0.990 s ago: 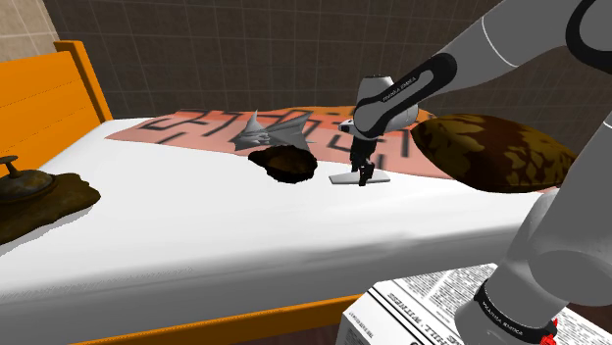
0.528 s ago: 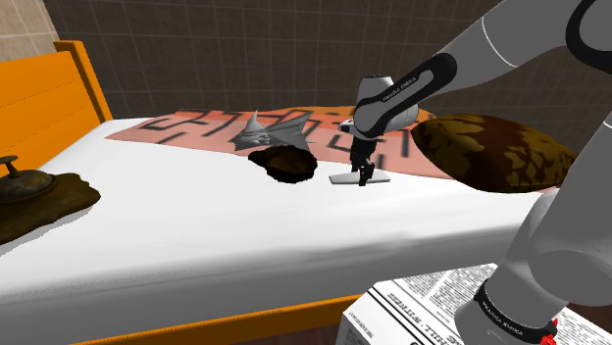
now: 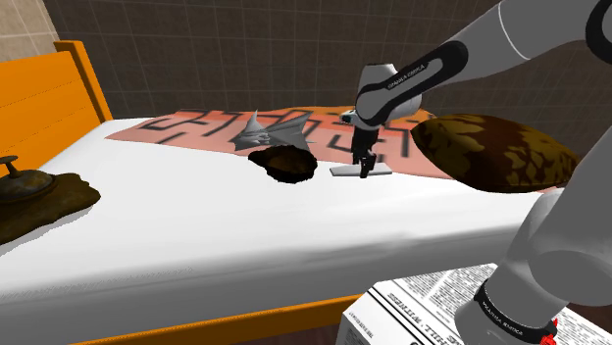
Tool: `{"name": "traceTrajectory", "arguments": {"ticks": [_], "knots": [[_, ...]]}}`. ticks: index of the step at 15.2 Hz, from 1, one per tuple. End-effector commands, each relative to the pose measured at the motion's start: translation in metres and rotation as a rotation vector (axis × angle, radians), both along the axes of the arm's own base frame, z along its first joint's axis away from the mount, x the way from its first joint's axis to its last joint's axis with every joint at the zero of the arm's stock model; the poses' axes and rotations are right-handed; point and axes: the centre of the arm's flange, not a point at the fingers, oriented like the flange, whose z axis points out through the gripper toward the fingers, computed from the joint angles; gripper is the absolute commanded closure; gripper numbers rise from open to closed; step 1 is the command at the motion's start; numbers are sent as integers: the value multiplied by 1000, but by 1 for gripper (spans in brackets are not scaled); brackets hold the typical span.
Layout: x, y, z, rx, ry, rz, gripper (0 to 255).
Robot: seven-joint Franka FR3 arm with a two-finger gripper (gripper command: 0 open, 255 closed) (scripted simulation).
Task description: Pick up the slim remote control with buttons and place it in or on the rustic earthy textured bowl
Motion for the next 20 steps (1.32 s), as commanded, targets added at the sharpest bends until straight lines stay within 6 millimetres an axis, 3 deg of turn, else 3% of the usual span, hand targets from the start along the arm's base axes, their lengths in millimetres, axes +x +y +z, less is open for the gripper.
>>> {"name": "traceTrajectory", "arguments": {"ticks": [1, 20], "knots": [[-1, 0, 10, 0, 0, 0, 255], [-1, 0, 110, 0, 0, 0, 255]]}}
